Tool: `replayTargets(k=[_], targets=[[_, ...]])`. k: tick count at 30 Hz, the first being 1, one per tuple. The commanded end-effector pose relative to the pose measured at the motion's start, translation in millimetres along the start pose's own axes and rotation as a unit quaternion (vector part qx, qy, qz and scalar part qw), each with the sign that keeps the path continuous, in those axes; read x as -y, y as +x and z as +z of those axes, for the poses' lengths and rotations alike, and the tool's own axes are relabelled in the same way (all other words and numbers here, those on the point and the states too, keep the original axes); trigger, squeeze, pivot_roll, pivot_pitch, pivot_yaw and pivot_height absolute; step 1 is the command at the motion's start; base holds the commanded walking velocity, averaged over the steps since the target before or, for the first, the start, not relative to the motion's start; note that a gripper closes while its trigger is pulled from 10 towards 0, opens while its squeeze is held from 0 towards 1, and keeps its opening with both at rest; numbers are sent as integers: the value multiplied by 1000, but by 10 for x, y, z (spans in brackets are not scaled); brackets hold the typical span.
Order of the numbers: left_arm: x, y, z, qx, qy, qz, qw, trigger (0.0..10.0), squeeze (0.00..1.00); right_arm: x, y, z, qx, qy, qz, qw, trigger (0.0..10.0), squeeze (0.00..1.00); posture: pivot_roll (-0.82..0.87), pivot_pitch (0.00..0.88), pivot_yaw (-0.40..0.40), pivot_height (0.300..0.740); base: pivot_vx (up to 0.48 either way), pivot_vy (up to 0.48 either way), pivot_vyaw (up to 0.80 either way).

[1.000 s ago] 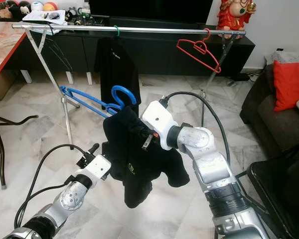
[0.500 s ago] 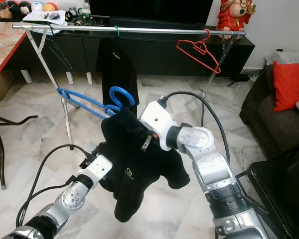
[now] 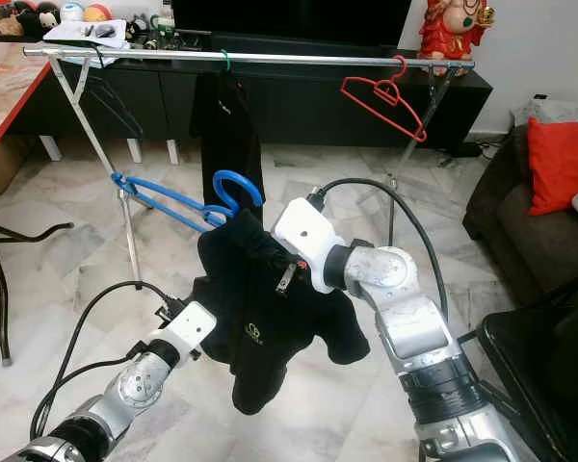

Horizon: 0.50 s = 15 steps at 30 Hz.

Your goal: Hang hanger

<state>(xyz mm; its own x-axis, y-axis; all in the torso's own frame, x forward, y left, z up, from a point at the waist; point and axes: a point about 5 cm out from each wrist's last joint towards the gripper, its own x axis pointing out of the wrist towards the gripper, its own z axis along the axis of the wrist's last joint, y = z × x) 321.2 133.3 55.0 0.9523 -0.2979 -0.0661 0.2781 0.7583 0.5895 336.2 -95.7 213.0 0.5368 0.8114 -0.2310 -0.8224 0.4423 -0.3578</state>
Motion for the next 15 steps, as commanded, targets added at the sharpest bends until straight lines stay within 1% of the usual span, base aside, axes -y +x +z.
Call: replayTargets(k=[1,15], targets=[[31,9,15,3,-6,-10,1000,0,0,-12,-24,87,19,-15,4,1000,0,0,-74,137,-104,740,0,0,0],[53,1,11,2,-13,-13,1000,0,0,-13,-40,55,14,-14,2,1000,0,0,-73,142,-107,740,0,0,0]])
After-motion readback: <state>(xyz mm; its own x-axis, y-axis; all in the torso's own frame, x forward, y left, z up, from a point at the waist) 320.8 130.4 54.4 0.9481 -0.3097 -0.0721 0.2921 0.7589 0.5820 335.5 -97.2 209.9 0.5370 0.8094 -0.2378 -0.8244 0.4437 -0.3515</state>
